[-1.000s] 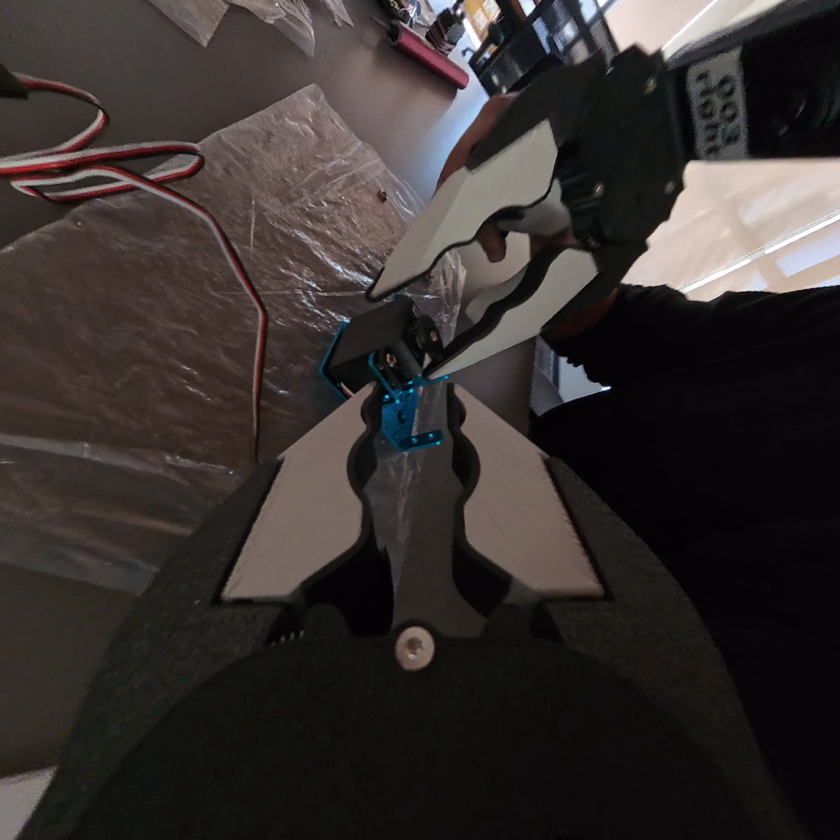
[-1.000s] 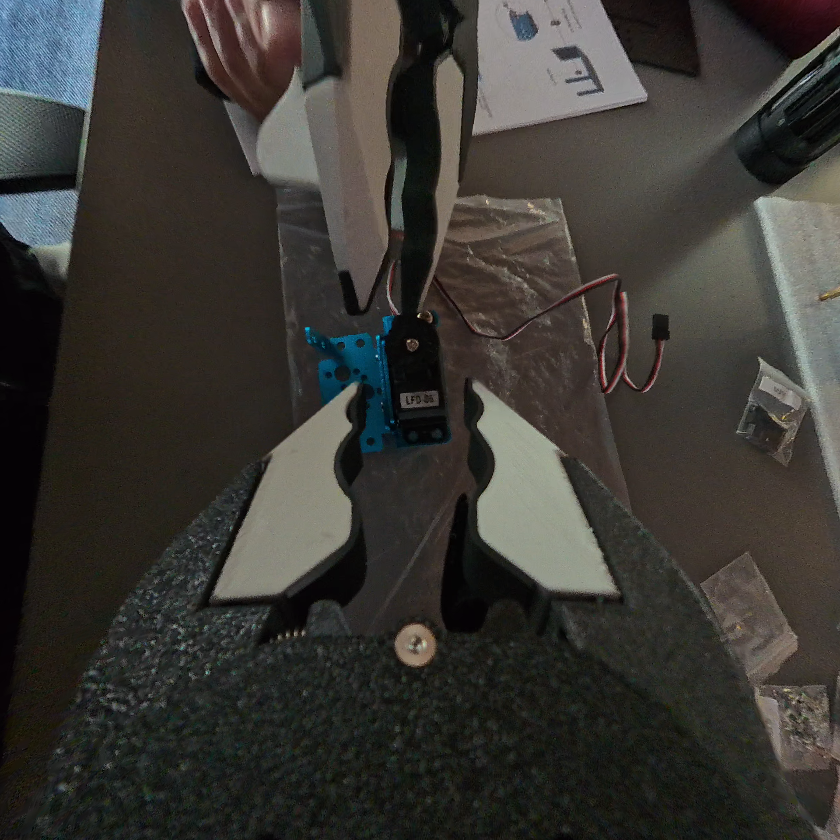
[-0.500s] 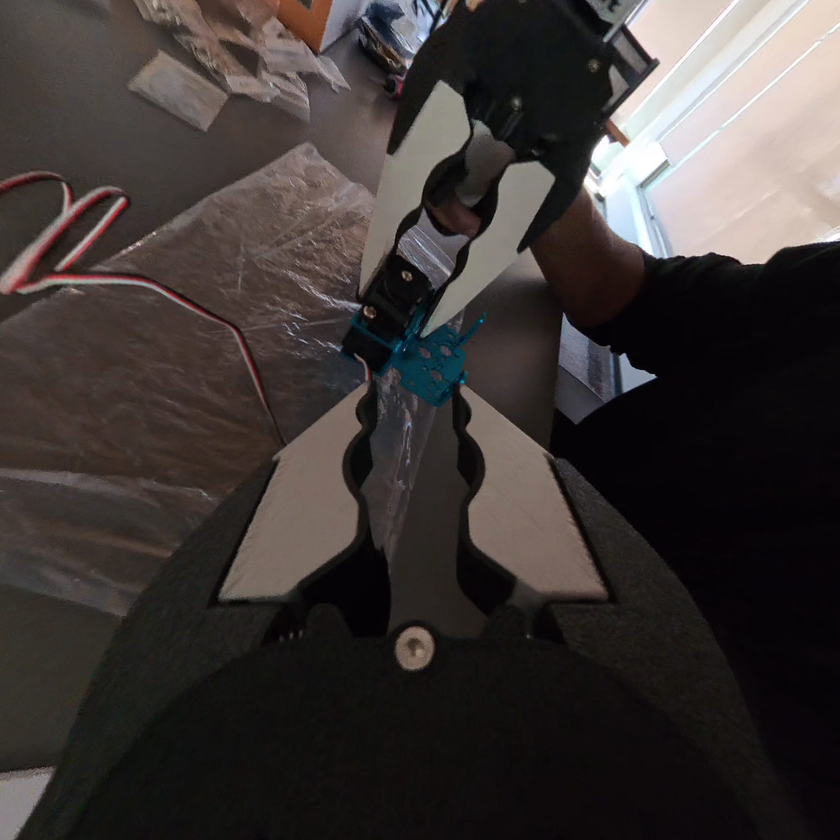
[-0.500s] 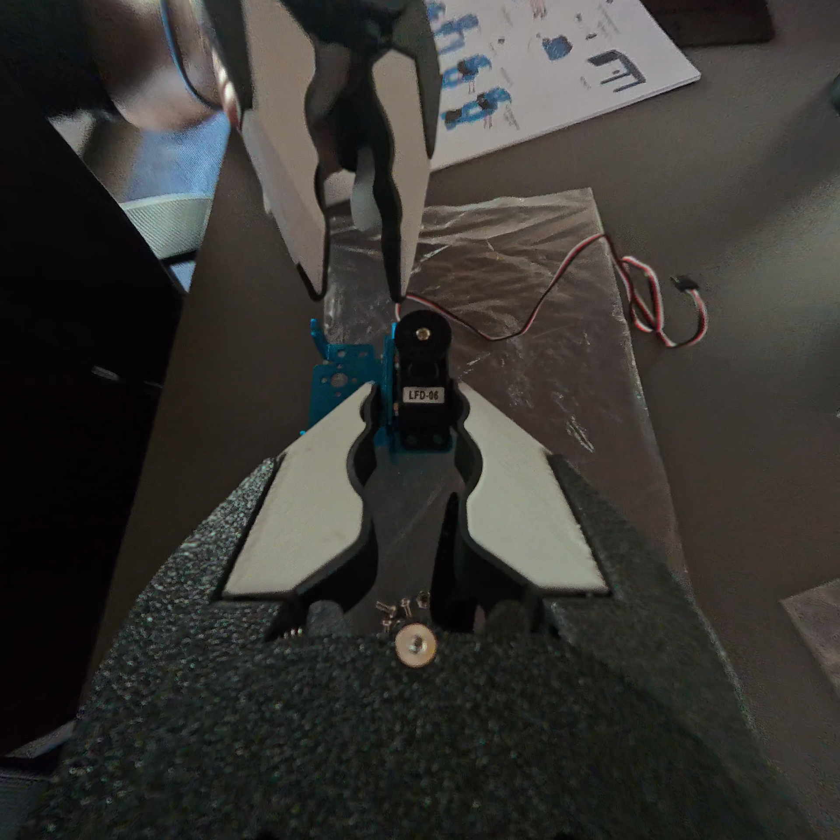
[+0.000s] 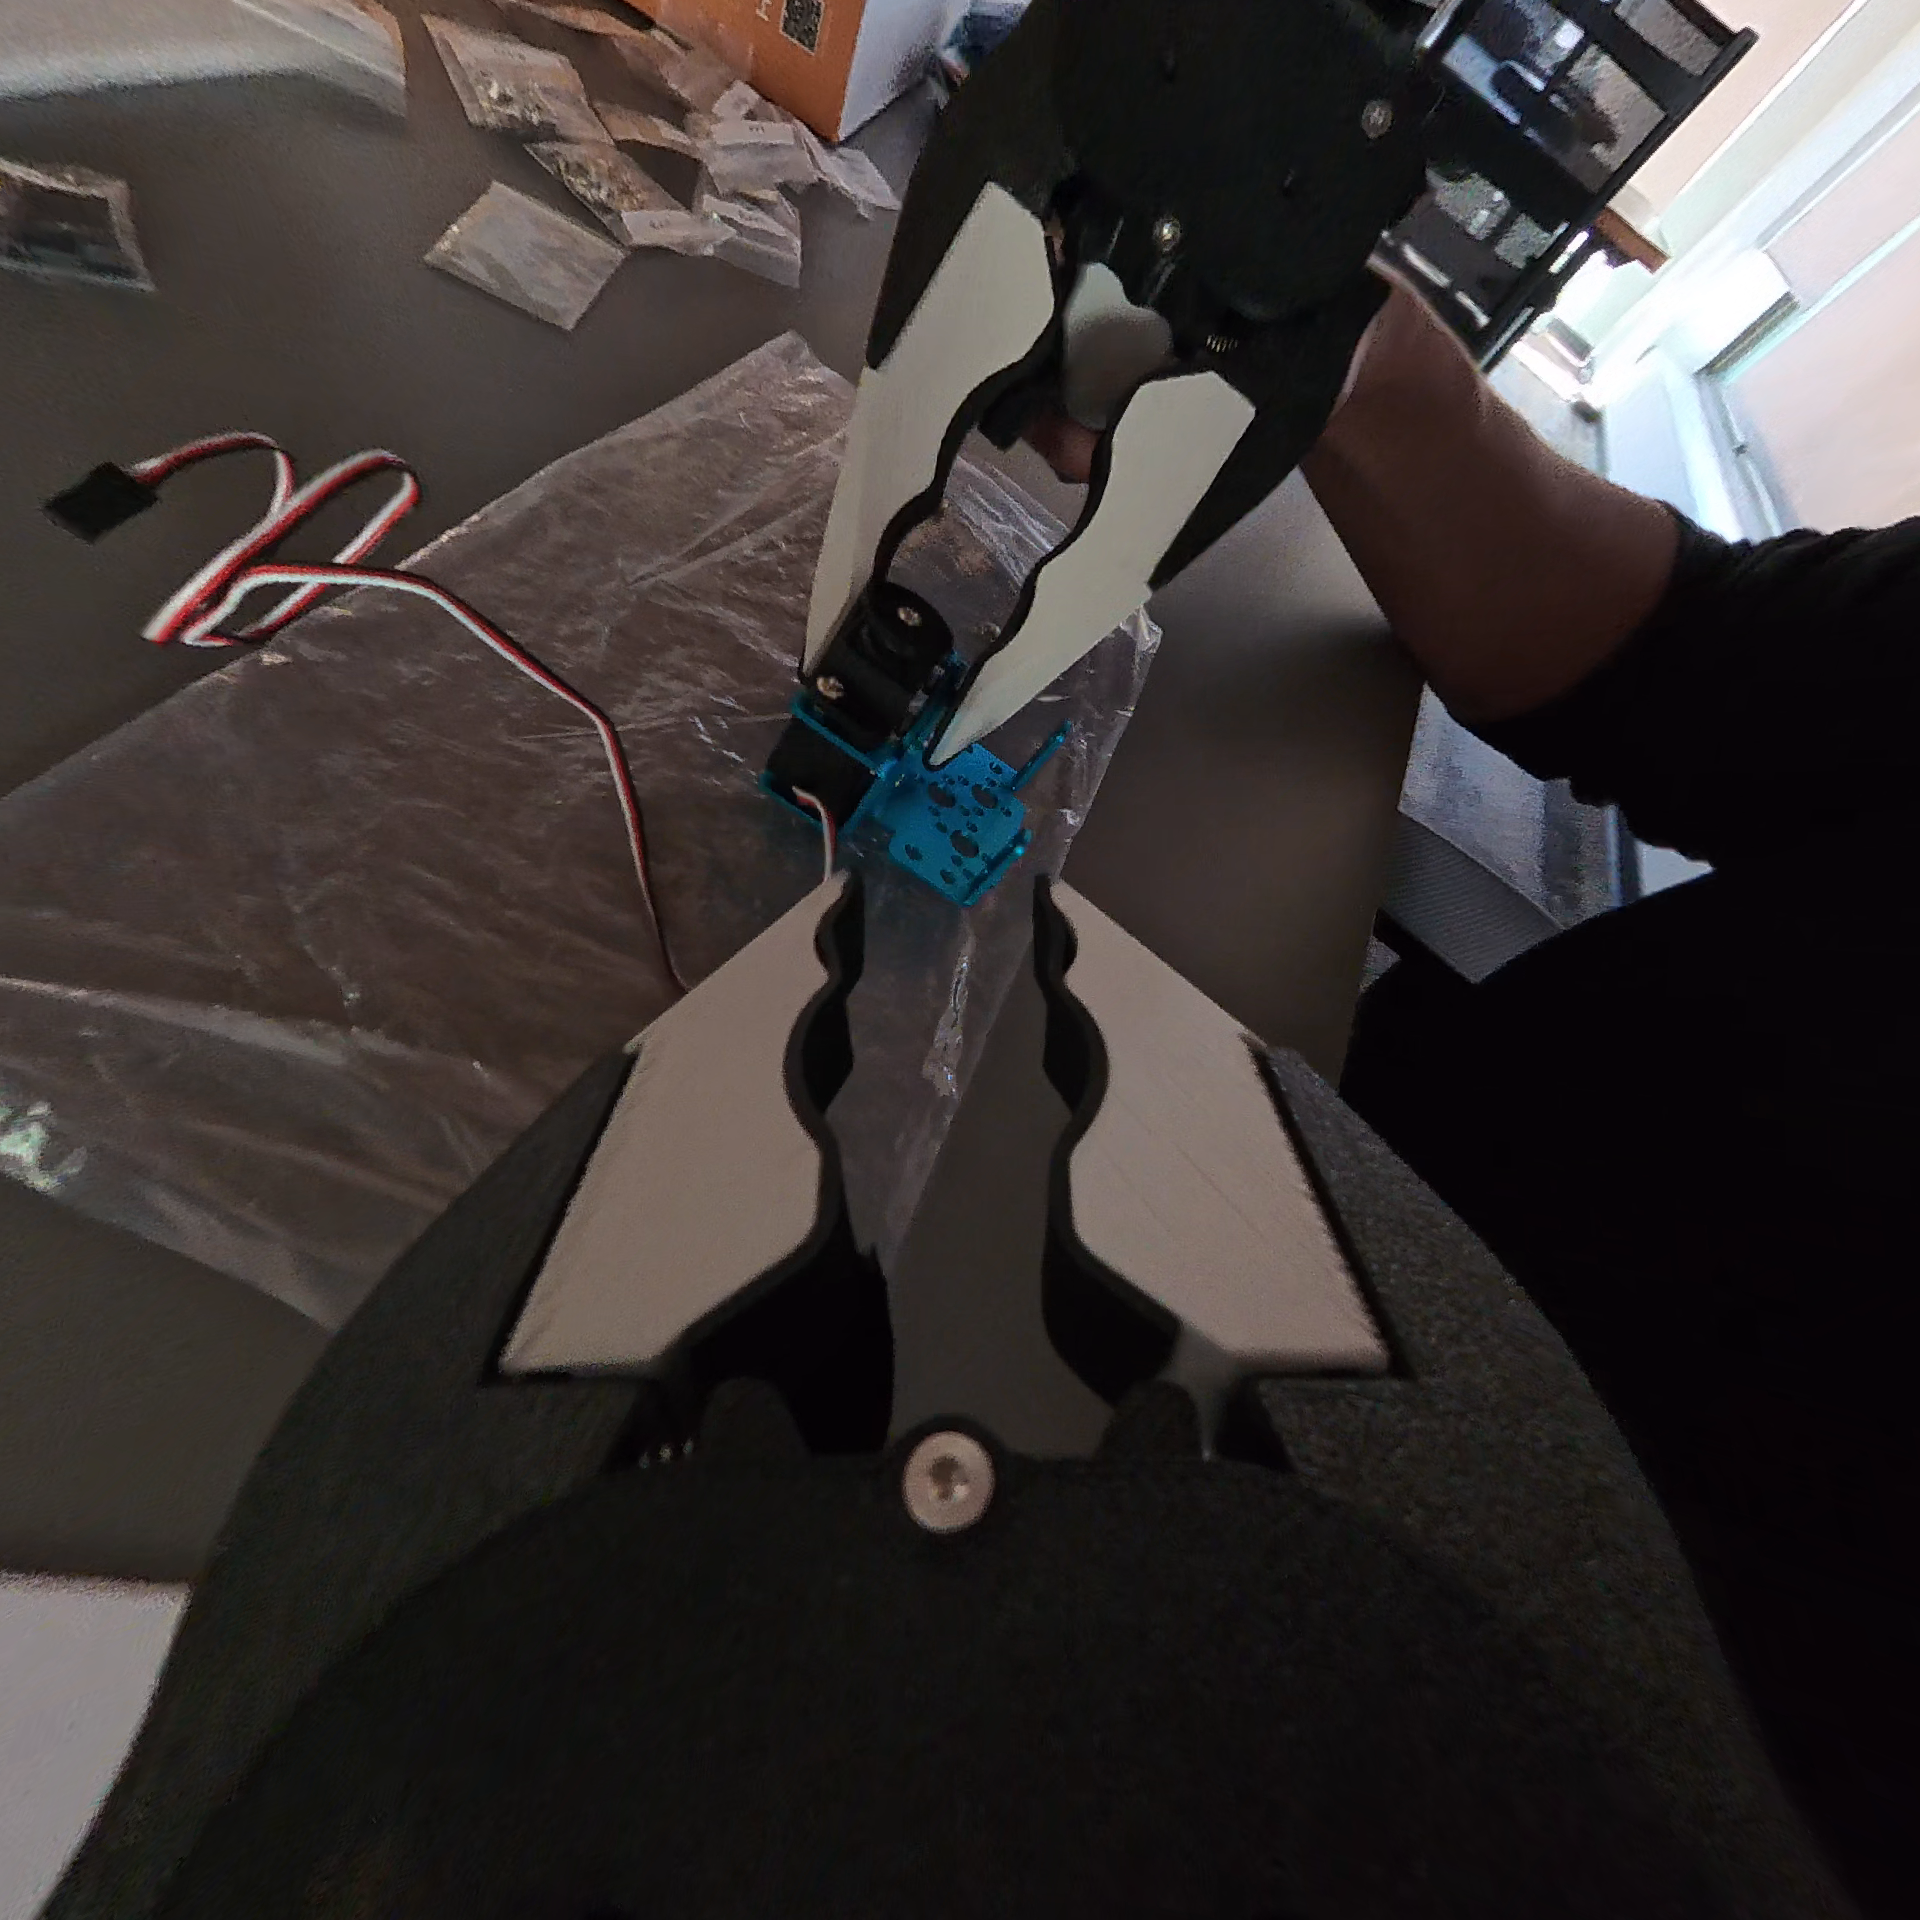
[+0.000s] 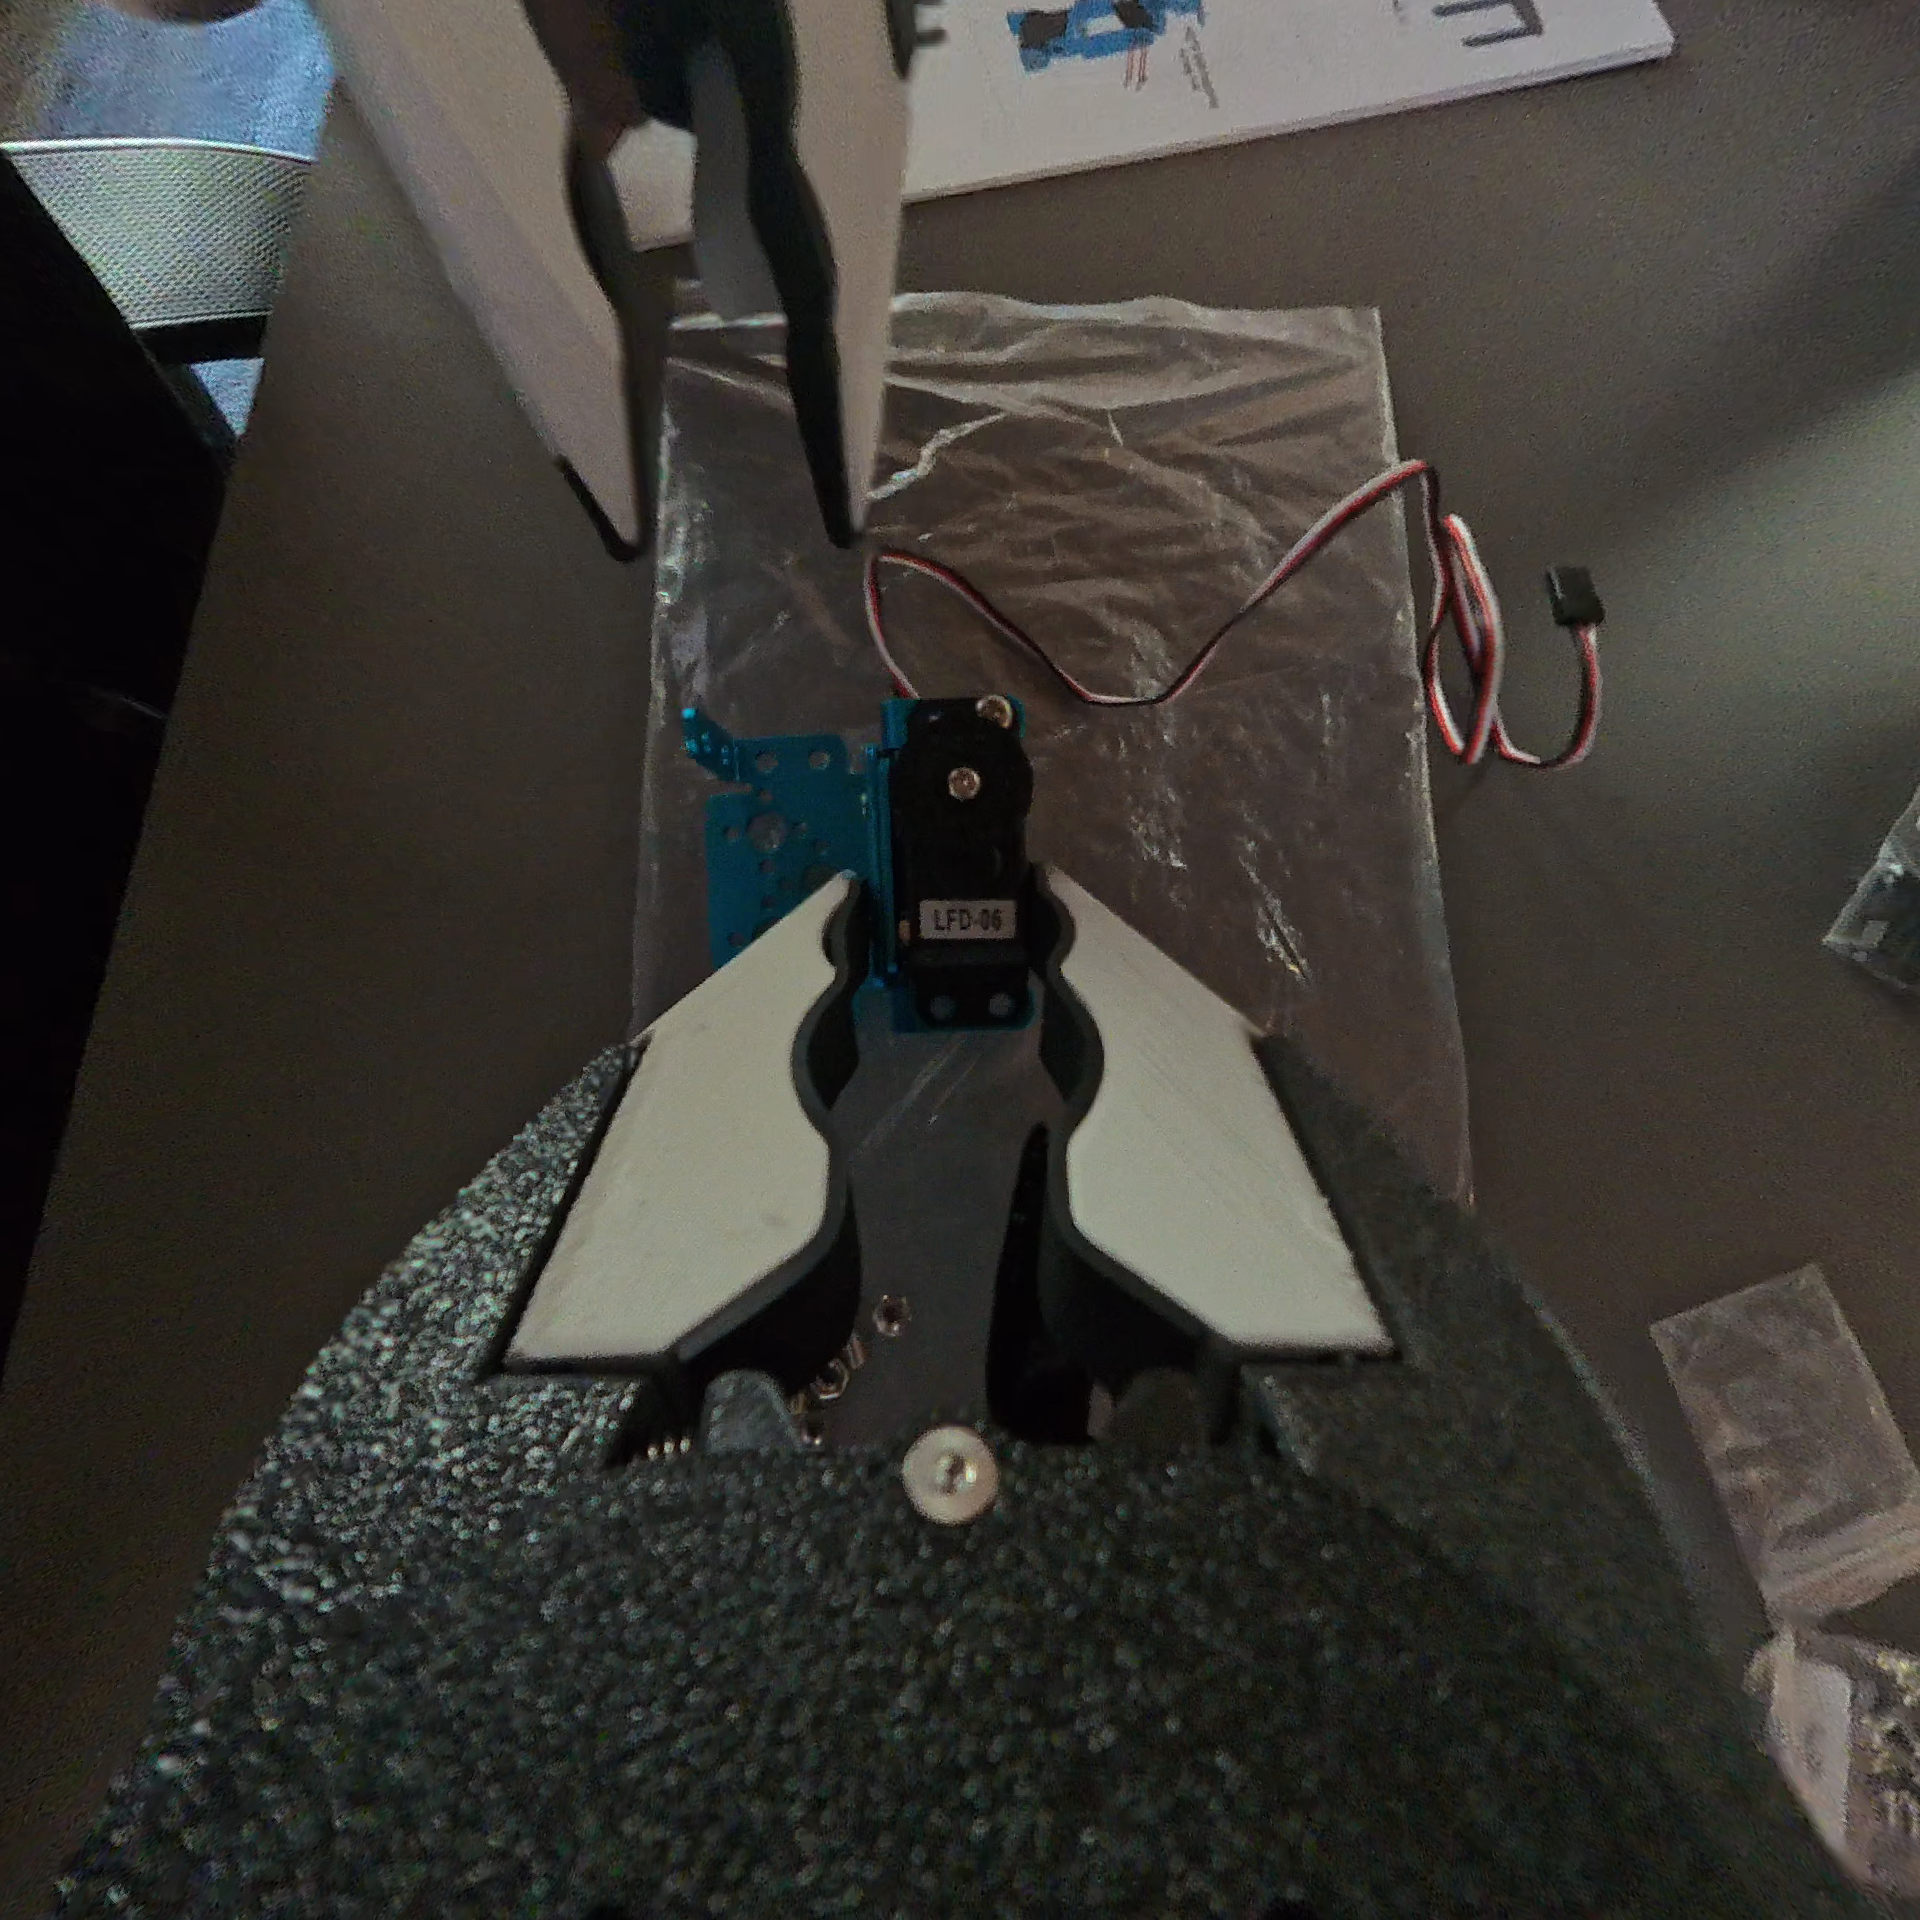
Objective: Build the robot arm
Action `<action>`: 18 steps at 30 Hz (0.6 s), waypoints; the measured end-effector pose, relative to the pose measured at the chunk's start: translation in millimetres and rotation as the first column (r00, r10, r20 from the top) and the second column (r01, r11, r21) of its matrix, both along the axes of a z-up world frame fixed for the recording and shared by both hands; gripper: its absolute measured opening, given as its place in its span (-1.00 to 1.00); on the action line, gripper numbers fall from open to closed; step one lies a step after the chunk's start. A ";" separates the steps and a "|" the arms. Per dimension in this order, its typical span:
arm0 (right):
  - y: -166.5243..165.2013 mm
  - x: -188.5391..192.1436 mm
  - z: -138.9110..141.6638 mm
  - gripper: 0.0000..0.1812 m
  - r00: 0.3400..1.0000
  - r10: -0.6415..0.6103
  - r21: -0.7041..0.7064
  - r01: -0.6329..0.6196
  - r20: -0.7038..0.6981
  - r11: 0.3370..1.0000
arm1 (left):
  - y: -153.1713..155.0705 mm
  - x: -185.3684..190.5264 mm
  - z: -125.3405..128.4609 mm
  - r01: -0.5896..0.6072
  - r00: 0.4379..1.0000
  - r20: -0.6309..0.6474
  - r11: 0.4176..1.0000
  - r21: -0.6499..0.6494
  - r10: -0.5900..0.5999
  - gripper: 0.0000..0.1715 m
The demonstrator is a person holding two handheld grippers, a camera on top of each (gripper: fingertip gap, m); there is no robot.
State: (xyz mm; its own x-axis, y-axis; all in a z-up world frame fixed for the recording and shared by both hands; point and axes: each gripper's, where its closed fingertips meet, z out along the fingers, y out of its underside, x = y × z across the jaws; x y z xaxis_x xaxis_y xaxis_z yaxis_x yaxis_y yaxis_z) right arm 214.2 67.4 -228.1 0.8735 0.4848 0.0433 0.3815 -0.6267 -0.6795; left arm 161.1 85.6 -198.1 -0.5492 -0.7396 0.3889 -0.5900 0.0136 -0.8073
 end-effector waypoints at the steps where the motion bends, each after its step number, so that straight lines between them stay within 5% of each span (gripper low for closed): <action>1: -1.2 1.8 1.0 -0.66 1.000 -0.030 -0.004 0.030 0.004 1.000 | 0.7 -2.6 3.8 -0.010 1.000 0.018 1.000 0.001 0.010 -0.62; 5: -11.4 15.8 25.1 -0.43 0.949 -0.316 0.009 0.316 -0.010 0.949 | 5.8 -18.3 20.5 -0.063 0.994 0.086 0.998 -0.025 0.065 -0.62; 9: -17.2 -1.6 46.9 -0.25 0.741 -0.627 -0.014 0.643 -0.241 0.766 | 14.0 -33.9 27.5 -0.126 0.983 0.125 0.991 -0.054 0.132 -0.63; 11: -10.9 -20.8 40.9 -0.22 0.619 -0.698 -0.049 0.735 -0.360 0.677 | 15.1 -42.2 29.8 -0.137 0.981 0.127 0.987 -0.081 0.147 -0.63; 13: -11.5 -21.5 22.0 -0.02 0.522 -0.790 -0.070 0.819 -0.322 0.570 | 14.7 -49.8 33.7 -0.137 0.979 0.137 0.986 -0.099 0.150 -0.63; 18: 0.3 -14.9 1.4 0.11 0.425 -0.862 -0.074 0.885 -0.275 0.460 | 13.6 -61.6 40.3 -0.141 0.971 0.178 0.985 -0.102 0.157 -0.63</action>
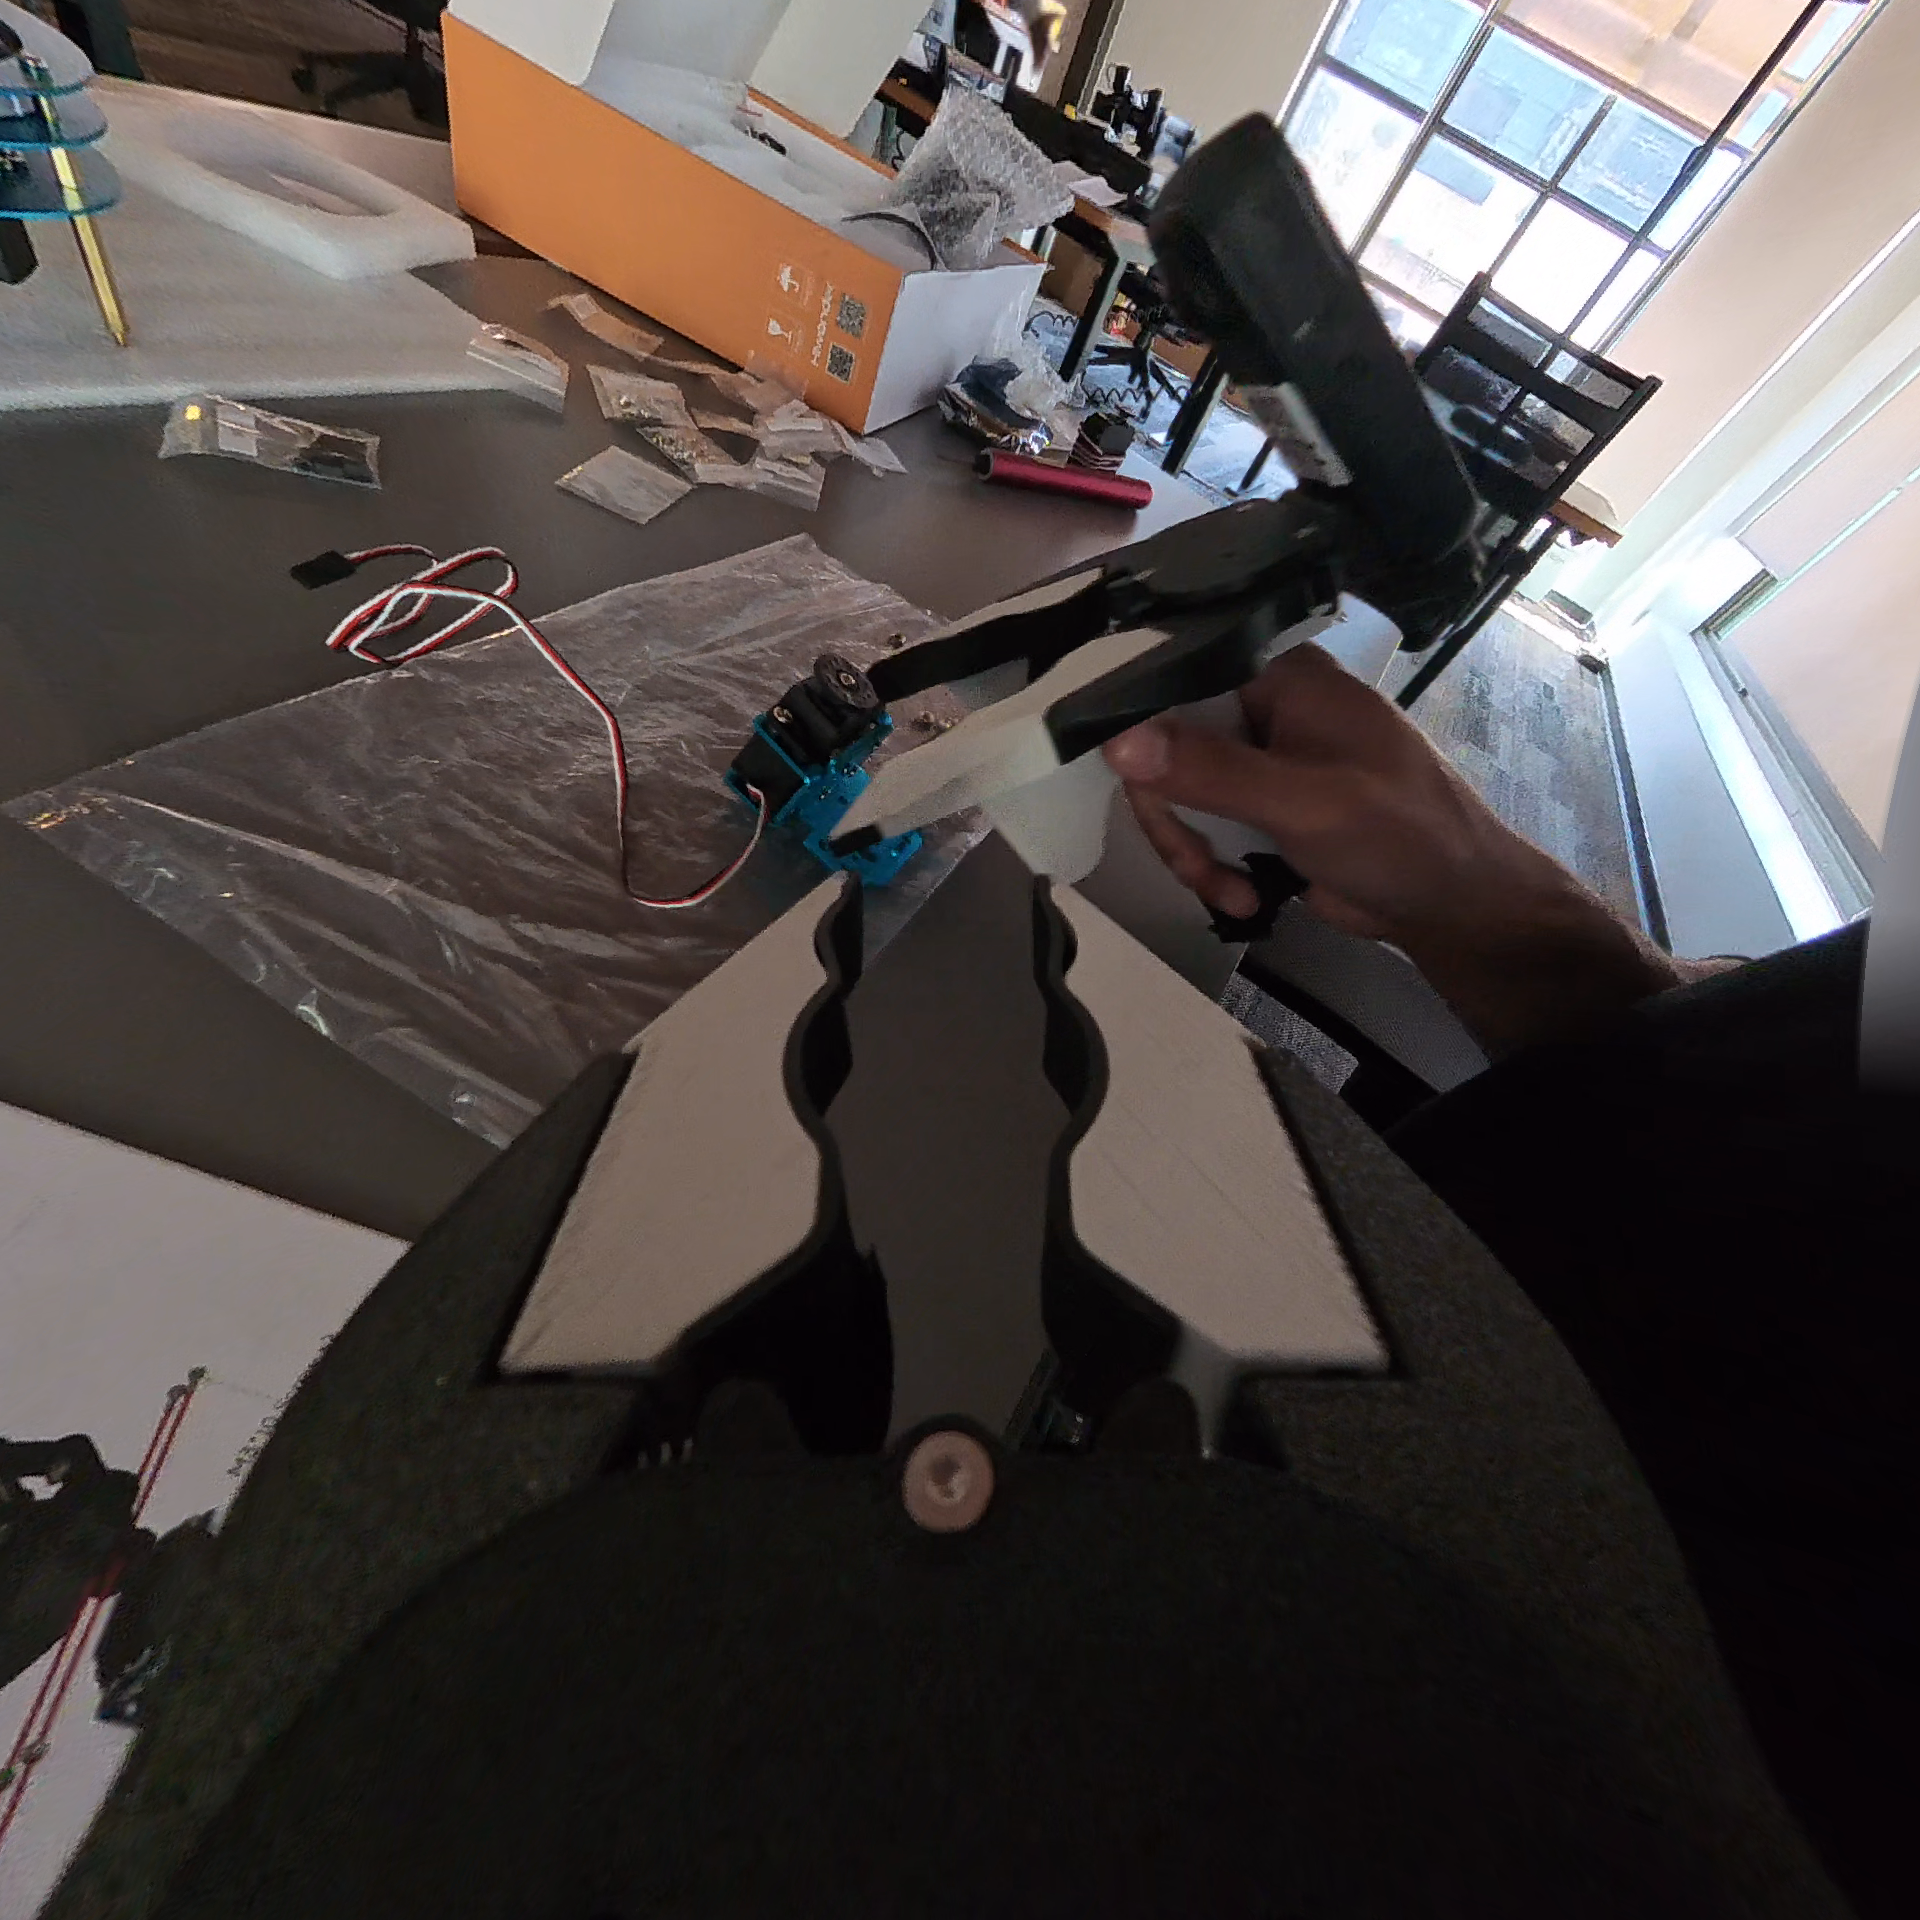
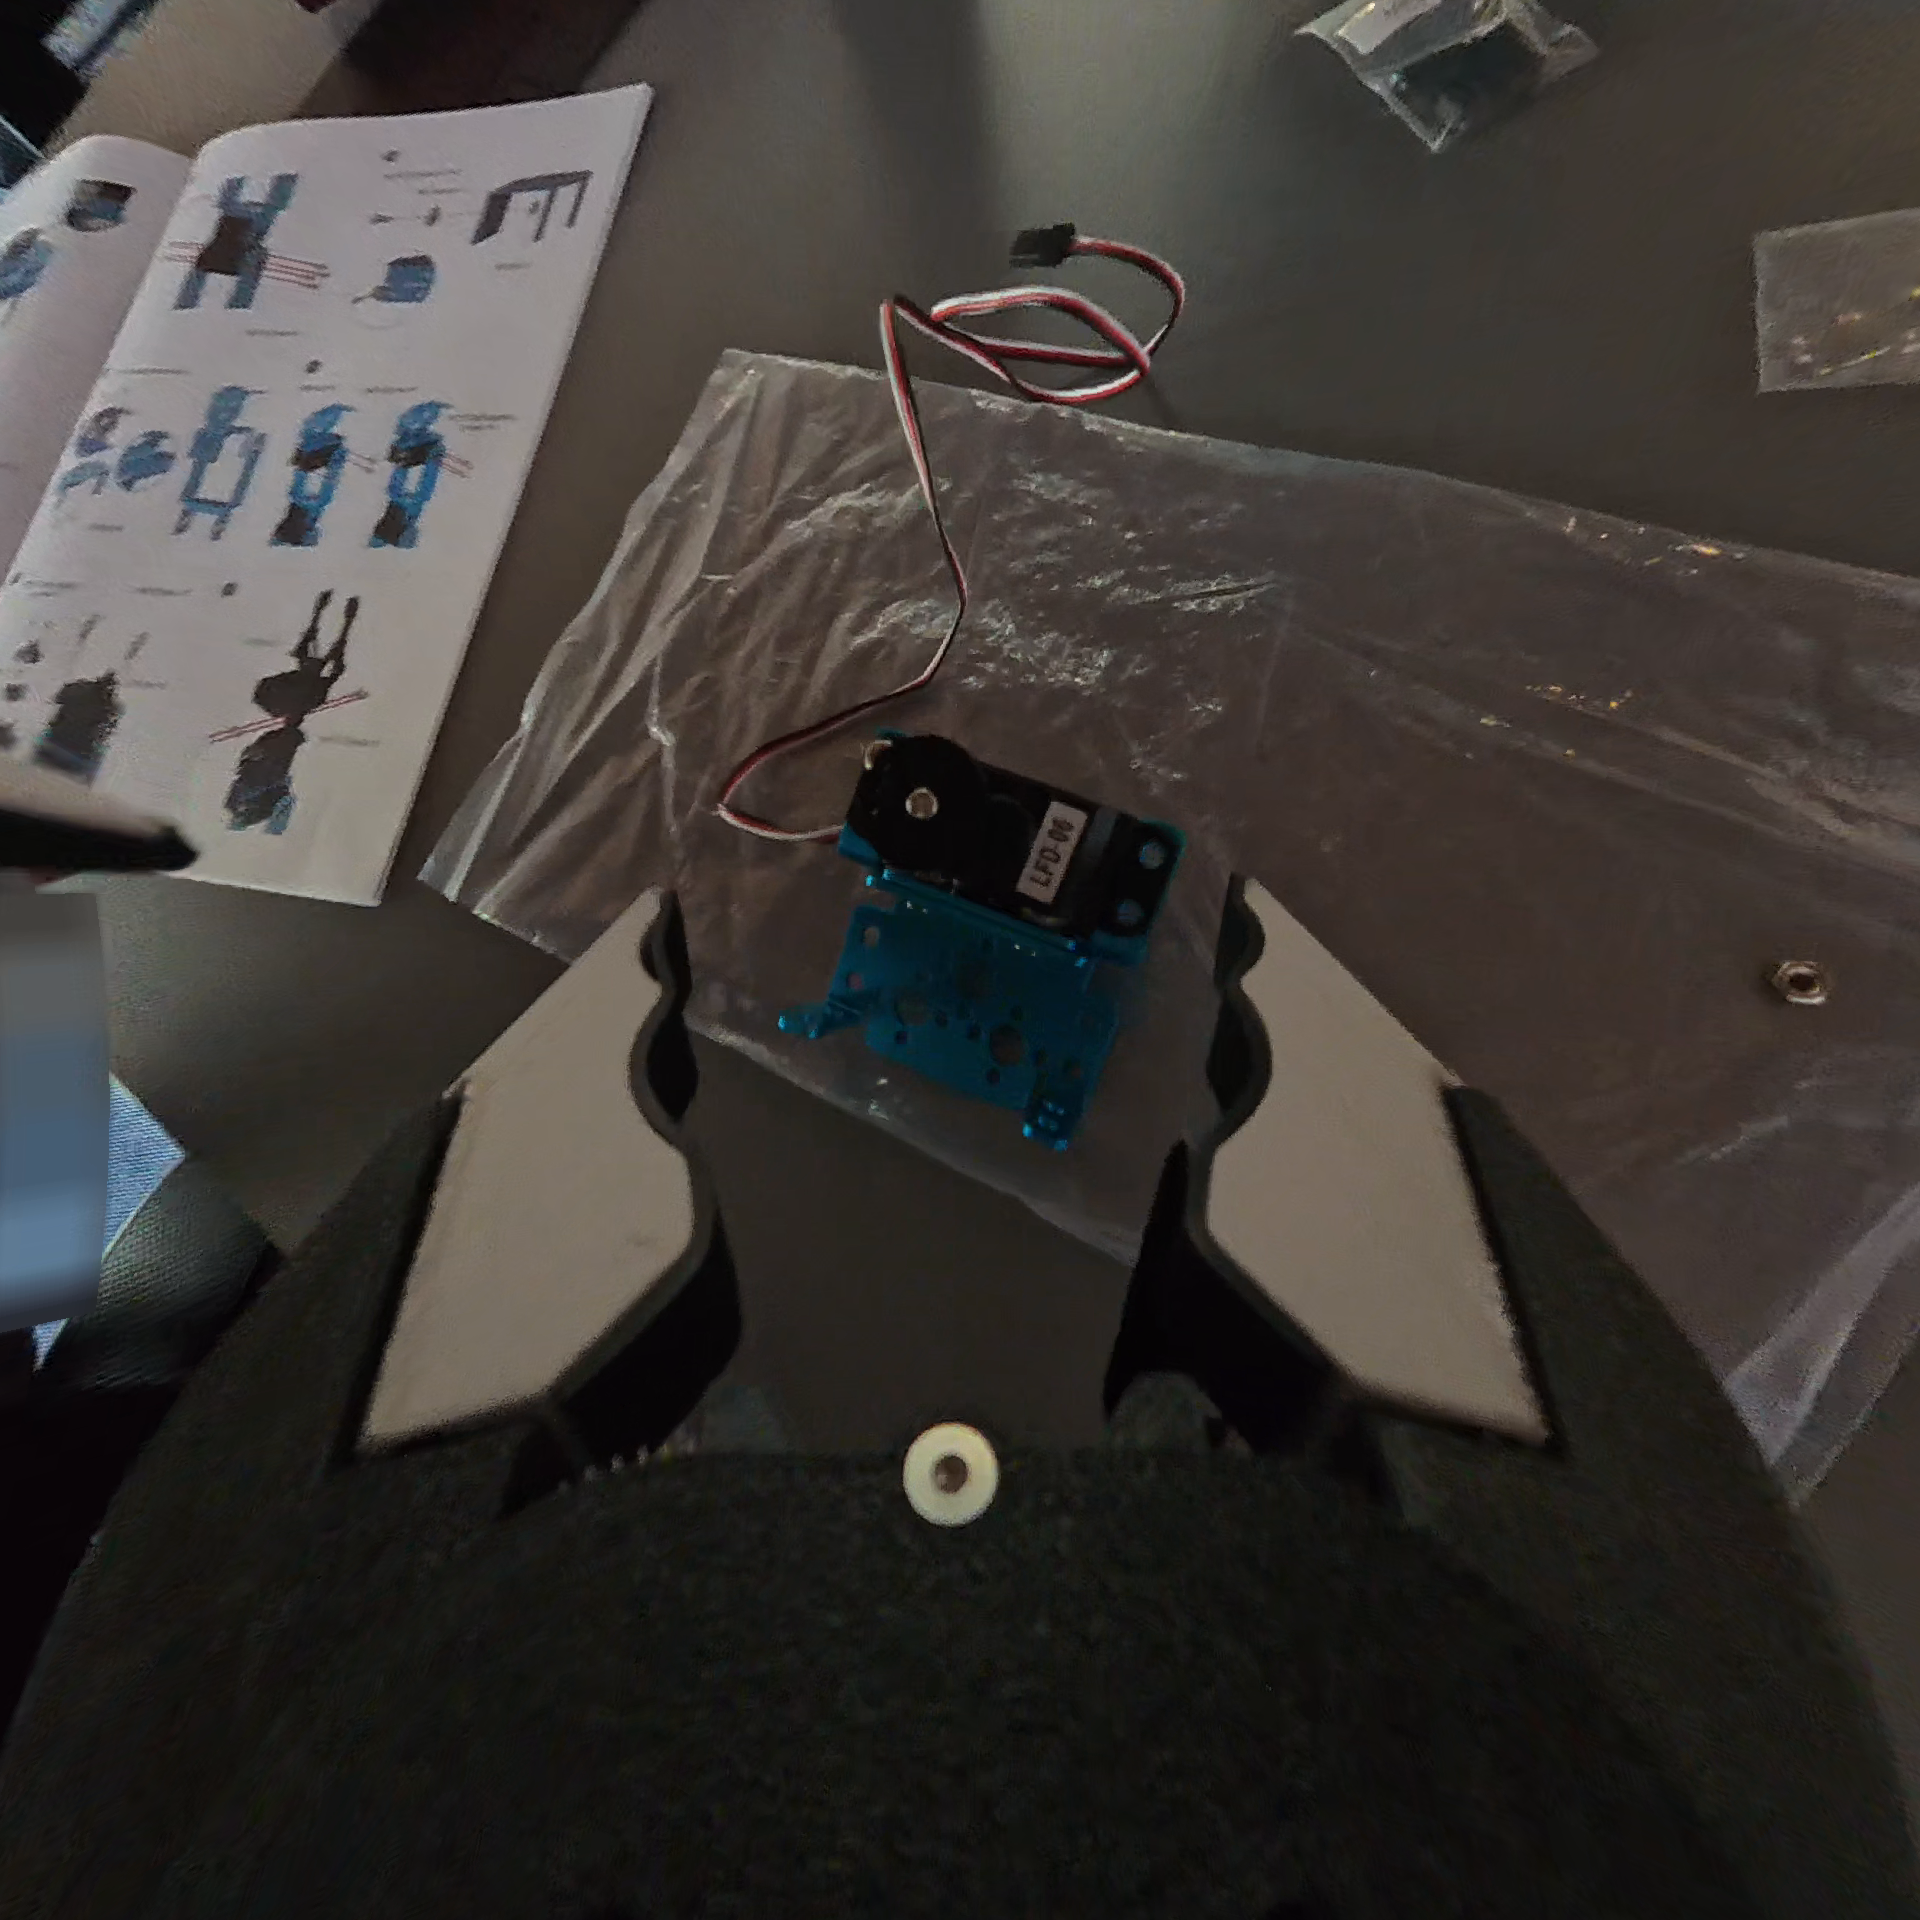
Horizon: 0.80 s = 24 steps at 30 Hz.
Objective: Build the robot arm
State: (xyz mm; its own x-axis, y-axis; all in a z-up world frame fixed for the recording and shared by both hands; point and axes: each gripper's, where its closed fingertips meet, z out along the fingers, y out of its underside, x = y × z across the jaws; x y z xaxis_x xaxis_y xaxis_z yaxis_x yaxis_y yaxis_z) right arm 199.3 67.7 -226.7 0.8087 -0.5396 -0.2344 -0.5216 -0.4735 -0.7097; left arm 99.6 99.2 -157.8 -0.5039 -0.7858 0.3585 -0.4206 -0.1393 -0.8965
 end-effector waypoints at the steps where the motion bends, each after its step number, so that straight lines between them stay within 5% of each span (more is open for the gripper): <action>1: 2.5 1.8 -3.1 0.10 1.000 -0.008 -0.019 0.008 0.011 1.000 | 0.2 -1.2 -0.7 0.000 1.000 0.003 1.000 0.009 0.000 -0.63; 5: 3.5 14.4 -6.9 -0.27 0.992 -0.008 -0.124 0.024 0.128 0.992 | 6.3 -4.2 -4.3 -0.016 1.000 0.006 0.999 0.040 0.016 -0.63; 9: 1.1 14.9 -6.9 -0.27 0.988 0.097 -0.181 -0.074 0.120 0.981 | 12.7 -6.2 -5.3 -0.030 1.000 0.007 0.999 0.040 0.030 -0.63; 15: 7.4 7.5 6.1 -0.27 0.915 0.400 -0.129 -0.402 -0.048 0.906 | 25.8 1.4 -15.6 -0.047 0.999 -0.018 0.994 0.102 0.049 -0.63; 19: 20.6 5.6 38.3 -0.27 0.756 0.620 0.076 -0.620 -0.211 0.781 | 33.4 9.4 -13.2 0.013 1.000 -0.004 0.976 0.218 -0.012 -0.62; 24: 24.3 -7.8 65.1 -0.27 0.428 0.873 0.282 -0.830 -0.235 0.482 | 34.9 35.5 7.4 0.154 0.978 0.092 0.942 0.299 -0.188 -0.62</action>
